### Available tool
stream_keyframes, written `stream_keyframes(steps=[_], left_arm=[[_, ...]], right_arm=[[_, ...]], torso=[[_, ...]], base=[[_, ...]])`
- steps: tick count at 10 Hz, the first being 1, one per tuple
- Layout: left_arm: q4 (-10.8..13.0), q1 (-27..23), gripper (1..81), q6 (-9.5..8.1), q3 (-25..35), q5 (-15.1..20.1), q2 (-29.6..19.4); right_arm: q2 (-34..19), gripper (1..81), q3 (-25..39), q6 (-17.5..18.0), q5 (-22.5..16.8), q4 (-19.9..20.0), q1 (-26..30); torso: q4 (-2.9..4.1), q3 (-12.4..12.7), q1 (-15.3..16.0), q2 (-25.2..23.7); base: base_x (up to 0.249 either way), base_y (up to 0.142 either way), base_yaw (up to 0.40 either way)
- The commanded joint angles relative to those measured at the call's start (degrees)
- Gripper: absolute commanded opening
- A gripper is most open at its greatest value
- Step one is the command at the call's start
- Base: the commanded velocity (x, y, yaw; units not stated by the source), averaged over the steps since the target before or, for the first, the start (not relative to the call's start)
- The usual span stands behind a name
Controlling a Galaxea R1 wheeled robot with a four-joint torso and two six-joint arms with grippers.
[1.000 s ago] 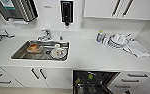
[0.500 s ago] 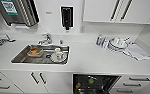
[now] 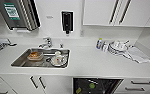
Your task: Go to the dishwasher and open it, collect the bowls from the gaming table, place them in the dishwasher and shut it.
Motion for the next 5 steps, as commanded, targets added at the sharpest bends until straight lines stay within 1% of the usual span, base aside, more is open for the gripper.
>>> stream_keyframes(steps=[1,2,3,4,5], left_arm=[[0.56,0.09,81.1,0.14,0.06,2.19,-0.68],[0.64,0.09,81.1,0.14,0.06,2.19,-0.68],[0.3,0.09,81.1,0.05,0.06,2.19,-0.68],[0.73,0.09,81.1,0.05,0.06,2.19,-0.86],[0.73,0.18,81.1,0.05,0.06,2.28,-1.03]], right_arm=[[-1.61,81.1,3.68,2.82,-2.42,0.57,7.6],[-1.61,81.1,4.47,4.56,-2.42,0.75,9.61],[-1.61,81.1,4.91,5.53,-2.42,0.75,11.2],[-1.87,81.1,5.69,6.94,-2.33,0.66,12.96],[-2.74,81.1,7.36,8.34,-1.56,0.66,14.46]], torso=[[0.0,0.0,3.56,-5.51],[0.0,0.02,4.9,-7.65],[0.0,0.02,6.12,-9.6],[0.0,0.02,3.67,-5.84],[0.0,0.05,4.7,-7.43]], base=[[0.0,0.0,0.0],[0.0,0.0,0.0],[0.0,0.0,0.0],[0.0,0.0,0.0],[0.0,0.0,0.0]])
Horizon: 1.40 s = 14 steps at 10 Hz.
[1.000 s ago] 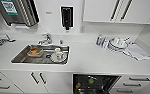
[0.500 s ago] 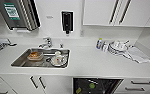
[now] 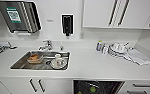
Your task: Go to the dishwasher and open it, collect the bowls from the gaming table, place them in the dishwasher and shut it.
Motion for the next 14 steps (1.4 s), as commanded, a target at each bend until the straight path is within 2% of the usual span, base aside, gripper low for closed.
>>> stream_keyframes(steps=[1,3,7,8,9,11,13,14], left_arm=[[0.67,0.13,81.1,0.06,0.09,2.18,-0.93],[0.67,0.21,81.1,0.15,0.09,2.18,-1.01],[0.67,0.31,81.1,0.15,0.09,2.18,-1.28],[0.67,0.31,81.1,0.23,0.09,2.18,-1.36],[0.67,0.39,81.1,0.24,0.09,2.18,-1.28],[0.67,0.39,81.1,0.24,0.09,2.18,-1.28],[0.67,0.39,81.1,0.24,0.09,2.18,-1.28],[0.58,0.39,81.1,0.24,0.09,2.18,-1.19]], right_arm=[[-3.68,81.1,5.52,4.78,1.6,0.39,11.08],[-6.91,81.1,11.21,8.1,2.12,0.22,14.94],[-10.97,81.1,18.71,11.72,4.67,0.31,21.98],[-12.54,81.1,20.54,12.77,6.49,0.31,22.43],[-14.56,81.1,22.64,14.09,10.54,0.39,22.17],[-15.72,81.1,23.89,14.62,11.44,0.22,21.47],[-14.93,81.1,24.51,14.01,9.96,-3.44,18.4],[-14.4,81.1,23.9,14.01,7.85,-8.28,16.28]], torso=[[0.0,0.0,-0.02,0.05],[0.0,0.0,0.24,-0.39],[0.0,0.0,0.22,-0.35],[0.0,0.0,0.22,-0.35],[0.0,0.0,0.22,-0.35],[0.0,0.0,0.24,-0.35],[0.0,0.0,0.29,-0.35],[0.0,0.0,0.29,-0.35]], base=[[0.0,0.0,0.0],[0.0,0.0,0.0],[0.0,0.0,0.0],[0.0,0.0,0.0],[0.0,0.0,0.0],[0.0,0.0,0.0],[0.0,0.0,0.0],[0.0,0.0,0.0]])
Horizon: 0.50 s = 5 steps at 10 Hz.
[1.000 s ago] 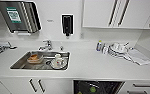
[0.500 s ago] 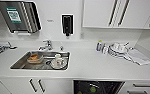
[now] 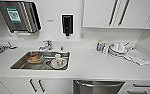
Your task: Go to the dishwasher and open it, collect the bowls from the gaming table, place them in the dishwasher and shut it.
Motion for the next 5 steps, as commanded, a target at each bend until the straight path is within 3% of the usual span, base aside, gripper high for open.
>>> stream_keyframes(steps=[1,3,5], left_arm=[[0.39,-0.5,81.1,0.2,0.06,2.04,-0.47],[-0.05,-0.67,81.1,0.2,0.06,2.04,-0.29],[-0.06,-1.03,81.1,0.2,-0.11,2.12,0.23]], right_arm=[[-0.3,81.1,0.8,-0.4,-6.29,-12.63,-0.57],[-0.3,81.1,-1.76,-0.4,-9.02,-20.12,-6.29],[-0.48,81.1,-3.52,-0.4,-11.75,-23.38,-10.69]], torso=[[0.0,0.0,0.0,0.0],[0.0,0.0,0.0,0.0],[0.0,0.0,0.0,0.0]], base=[[0.0,0.0,0.0],[0.0,0.0,0.0],[0.0,0.0,0.0]])
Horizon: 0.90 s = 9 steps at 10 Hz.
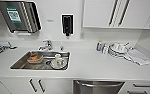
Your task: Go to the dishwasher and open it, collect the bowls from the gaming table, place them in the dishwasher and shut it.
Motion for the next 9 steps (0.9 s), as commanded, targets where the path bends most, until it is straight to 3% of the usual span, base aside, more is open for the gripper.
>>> stream_keyframes(steps=[1,3,6,7,9], left_arm=[[0.01,-1.18,81.1,0.2,-0.61,2.12,0.43],[0.01,-1.36,81.1,0.2,-2.37,2.12,1.32],[-0.16,-1.88,81.1,-0.24,-5.1,2.12,2.2],[-0.26,-1.88,81.1,-0.33,-5.1,3.34,2.2],[-3.14,-2.41,81.1,-0.33,-5.1,9.57,2.64]], right_arm=[[-1.28,81.1,-2.63,-0.36,-5.06,-8.11,-3.32],[0.74,81.1,-5.54,-0.98,-5.14,-10.92,-7.98],[9.68,81.1,-17.98,-0.89,-4.97,-12.85,-14.13],[12.5,81.1,-22.21,-0.89,-4.79,-12.86,-15.62],[17.33,81.1,-29.66,-0.8,-4.18,-12.68,-17.91]], torso=[[0.0,0.0,-0.02,0.0],[0.0,0.0,0.0,0.0],[0.0,0.02,-0.02,0.0],[0.0,0.02,-0.02,0.0],[0.0,0.04,-0.02,0.0]], base=[[0.0,0.0,0.0],[0.0,0.0,0.0],[0.0,0.0,0.0],[0.0,0.0,0.0],[0.0,0.0,0.0]])
